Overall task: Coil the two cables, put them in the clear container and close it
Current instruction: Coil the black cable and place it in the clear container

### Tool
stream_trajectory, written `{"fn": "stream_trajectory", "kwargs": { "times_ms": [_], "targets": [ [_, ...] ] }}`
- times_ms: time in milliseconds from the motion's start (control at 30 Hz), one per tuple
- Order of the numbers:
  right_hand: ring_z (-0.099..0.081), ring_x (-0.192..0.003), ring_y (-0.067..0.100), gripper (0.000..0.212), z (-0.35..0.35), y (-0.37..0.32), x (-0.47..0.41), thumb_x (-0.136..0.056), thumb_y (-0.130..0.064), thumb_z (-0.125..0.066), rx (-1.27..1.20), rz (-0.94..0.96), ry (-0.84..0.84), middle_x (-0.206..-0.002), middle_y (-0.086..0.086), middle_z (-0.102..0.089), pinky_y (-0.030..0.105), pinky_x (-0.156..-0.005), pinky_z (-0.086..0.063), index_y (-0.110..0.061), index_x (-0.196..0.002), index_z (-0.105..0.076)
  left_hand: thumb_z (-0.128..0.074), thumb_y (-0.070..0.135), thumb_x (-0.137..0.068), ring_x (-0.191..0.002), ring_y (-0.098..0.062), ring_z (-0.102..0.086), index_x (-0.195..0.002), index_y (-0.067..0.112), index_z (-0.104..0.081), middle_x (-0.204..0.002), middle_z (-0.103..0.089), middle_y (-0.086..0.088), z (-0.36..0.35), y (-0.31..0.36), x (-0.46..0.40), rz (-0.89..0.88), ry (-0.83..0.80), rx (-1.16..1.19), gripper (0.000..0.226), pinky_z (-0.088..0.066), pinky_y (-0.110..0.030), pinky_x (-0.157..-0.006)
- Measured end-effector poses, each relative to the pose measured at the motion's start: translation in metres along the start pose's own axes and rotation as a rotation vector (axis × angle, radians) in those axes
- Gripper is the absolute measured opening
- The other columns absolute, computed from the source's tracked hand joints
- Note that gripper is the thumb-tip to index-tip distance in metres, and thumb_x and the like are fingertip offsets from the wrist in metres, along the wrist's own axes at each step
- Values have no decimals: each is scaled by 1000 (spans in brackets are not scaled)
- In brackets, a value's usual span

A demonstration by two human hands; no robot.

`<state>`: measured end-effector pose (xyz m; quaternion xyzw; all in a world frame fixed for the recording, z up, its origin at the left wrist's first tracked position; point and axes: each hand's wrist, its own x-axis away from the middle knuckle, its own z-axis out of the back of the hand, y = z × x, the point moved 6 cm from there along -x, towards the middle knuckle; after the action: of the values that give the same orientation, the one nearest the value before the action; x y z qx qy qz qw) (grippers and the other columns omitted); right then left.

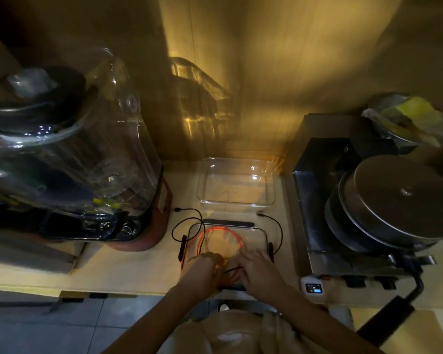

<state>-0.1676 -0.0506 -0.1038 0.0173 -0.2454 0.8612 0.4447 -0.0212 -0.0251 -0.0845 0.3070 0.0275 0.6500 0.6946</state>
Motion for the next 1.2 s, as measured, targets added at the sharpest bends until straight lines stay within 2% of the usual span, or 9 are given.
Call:
{"fn": "stream_trajectory", "kwargs": {
  "times_ms": [200, 400, 500, 600, 733, 933, 1033, 1100, 1200],
  "targets": [
    [-50, -114, 27, 31, -17, 11, -9, -85, -19, -57, 121, -15, -92, -117, 6, -61, 33, -102, -26, -18, -116, -62, -62, 26, -86, -104, -19, -64, -115, 28, -61, -110, -69, 1, -22, 1, -2, -57, -148, -196, 28, -48, -37, -98],
    [-52, -113, 27, 35, -20, 15, -12, -82, -12, -57, 136, -15, -69, -116, 5, -63, 32, -100, -28, -20, -116, -63, -71, 27, -81, -105, -20, -64, -115, 29, -65, -112, -67, 1, -22, -8, -6, -21, -124, -217, 34, -51, -36, -94],
    [-52, -113, 25, 34, -15, 19, -11, -88, -17, -56, 139, -38, -14, -117, 4, -65, 31, -103, -27, -21, -121, -64, -74, 31, -77, -106, -18, -61, -114, 31, -64, -112, -63, 6, -15, -16, -6, 20, -18, -118, 38, -52, -29, -89],
    [-55, -109, 18, 28, 6, 23, -11, -95, -29, -50, 52, -75, 104, -110, -3, -69, 26, -101, -26, -28, -118, -67, -59, 27, -88, -104, -23, -63, -110, 21, -67, -101, -60, 11, 0, -20, -3, 58, 172, 130, 24, -48, -16, -77],
    [-60, -97, 11, 17, 51, 26, -6, -95, -26, -57, -122, -123, 342, -99, -9, -73, 30, -98, -35, -31, -102, -73, -62, 6, -88, -87, -23, -65, -97, 11, -71, -92, -68, -6, 37, -21, 4, 30, 512, 260, 13, -49, -30, -75],
    [-61, -89, 9, 15, 124, 31, 0, -87, -9, -68, -263, -162, 630, -91, -7, -71, 23, -88, -43, -21, -94, -74, -66, -2, -87, -86, -16, -67, -95, 8, -73, -92, -71, -1, 96, -21, 15, 42, 818, 393, 14, -53, -30, -76],
    [-62, -86, -3, 14, 159, 26, 2, -89, -14, -66, -416, -106, 661, -91, -11, -70, 6, -78, -44, -22, -99, -73, -65, 0, -89, -83, -16, -65, -97, 8, -71, -91, -69, 0, 122, -19, 21, 45, 942, 409, 12, -50, -27, -75],
    [-64, -83, -1, 12, 176, 24, 3, -90, -21, -65, -513, -88, 624, -82, -18, -68, 8, -73, -46, -29, -95, -70, -64, 2, -91, -84, -12, -63, -99, 10, -70, -91, -68, 1, 136, -19, 25, 64, 989, 444, 13, -50, -26, -75],
    [-63, -72, 6, 9, 188, 26, 9, -90, -25, -63, -629, -35, 568, -75, -11, -67, 12, -67, -49, -29, -88, -70, -63, 3, -92, -83, -10, -63, -101, 14, -71, -92, -69, 1, 152, -17, 30, 65, 1042, 487, 16, -51, -25, -77]
  ]
}}
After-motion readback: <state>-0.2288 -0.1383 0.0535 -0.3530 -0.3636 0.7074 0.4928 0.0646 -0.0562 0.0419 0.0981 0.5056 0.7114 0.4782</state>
